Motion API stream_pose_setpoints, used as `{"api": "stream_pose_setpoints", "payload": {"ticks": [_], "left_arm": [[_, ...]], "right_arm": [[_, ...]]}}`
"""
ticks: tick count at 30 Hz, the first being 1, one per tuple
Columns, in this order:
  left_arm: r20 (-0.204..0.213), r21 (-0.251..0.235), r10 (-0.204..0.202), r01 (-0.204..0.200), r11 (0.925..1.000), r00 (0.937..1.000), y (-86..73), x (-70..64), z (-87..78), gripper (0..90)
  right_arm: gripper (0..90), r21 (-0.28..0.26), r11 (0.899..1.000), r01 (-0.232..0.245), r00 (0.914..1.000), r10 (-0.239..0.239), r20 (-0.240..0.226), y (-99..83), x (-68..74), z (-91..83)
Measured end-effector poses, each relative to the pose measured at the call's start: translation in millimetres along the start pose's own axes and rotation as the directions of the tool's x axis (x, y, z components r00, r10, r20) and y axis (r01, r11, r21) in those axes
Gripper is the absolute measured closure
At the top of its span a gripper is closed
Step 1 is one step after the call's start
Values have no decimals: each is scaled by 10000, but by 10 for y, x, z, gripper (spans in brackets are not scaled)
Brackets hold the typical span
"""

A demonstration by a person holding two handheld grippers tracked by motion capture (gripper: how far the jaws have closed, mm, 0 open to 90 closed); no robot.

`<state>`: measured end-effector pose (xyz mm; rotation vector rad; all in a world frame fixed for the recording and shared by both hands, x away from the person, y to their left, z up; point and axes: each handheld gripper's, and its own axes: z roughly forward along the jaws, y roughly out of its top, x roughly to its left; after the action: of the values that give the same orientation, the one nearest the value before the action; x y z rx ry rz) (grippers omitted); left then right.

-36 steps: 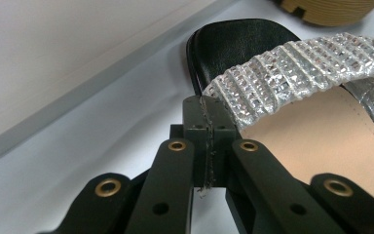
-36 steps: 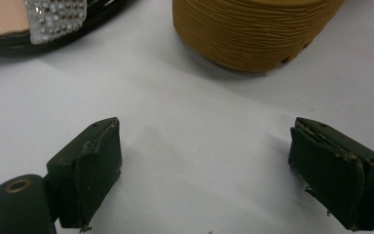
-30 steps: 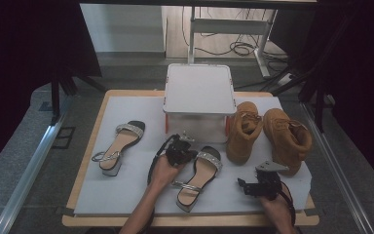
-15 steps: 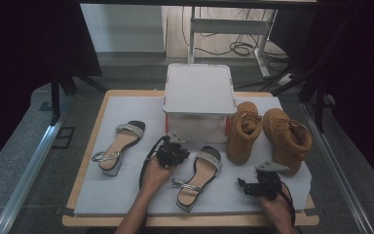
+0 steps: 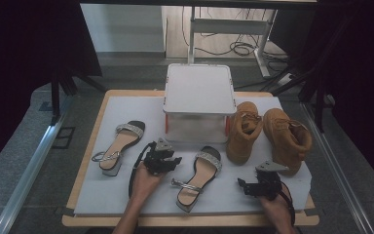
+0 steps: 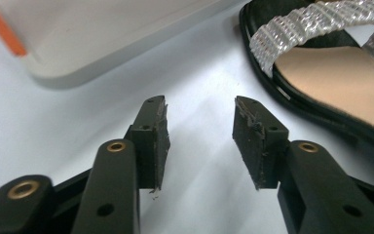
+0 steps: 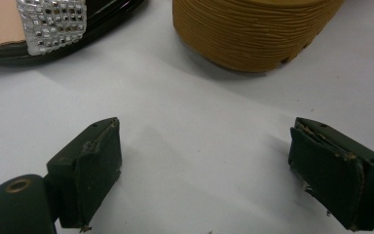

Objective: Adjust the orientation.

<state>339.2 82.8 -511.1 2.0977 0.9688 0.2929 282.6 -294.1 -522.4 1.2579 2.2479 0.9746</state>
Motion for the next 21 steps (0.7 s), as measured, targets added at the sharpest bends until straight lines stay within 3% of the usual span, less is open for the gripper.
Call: {"api": "stream_pose_setpoints", "payload": {"ticks": [1, 2, 5, 8, 10, 21], "left_arm": [[-69, 14, -57, 57, 10000, 10000, -23, 3, -24, 556], [-458, 97, -346, 350, 9993, 9984, -50, -11, -63, 571], [-686, 158, -421, 433, 9989, 9968, -72, -19, -112, 560], [-894, 115, -551, 563, 9983, 9945, -109, -30, -184, 525], [-1087, 212, -500, 526, 9984, 9928, -144, -45, -234, 450], [-1299, 135, -698, 721, 9973, 9891, -335, -60, -458, 316]], "right_arm": [[122, 0, 10000, 0, 10000, 0, 0, 0, 0, 0], [123, 0, 10000, 0, 10000, 0, 1, 0, 0, 0], [123, 0, 10000, -1, 10000, 1, 3, 0, 0, 0], [123, -4, 10000, 1, 10000, -1, 5, 0, 1, 0], [123, -6, 10000, 4, 10000, -4, 8, -1, 0, 0], [123, -10, 10000, 1, 10000, -1, 8, -1, 1, 0]]}}
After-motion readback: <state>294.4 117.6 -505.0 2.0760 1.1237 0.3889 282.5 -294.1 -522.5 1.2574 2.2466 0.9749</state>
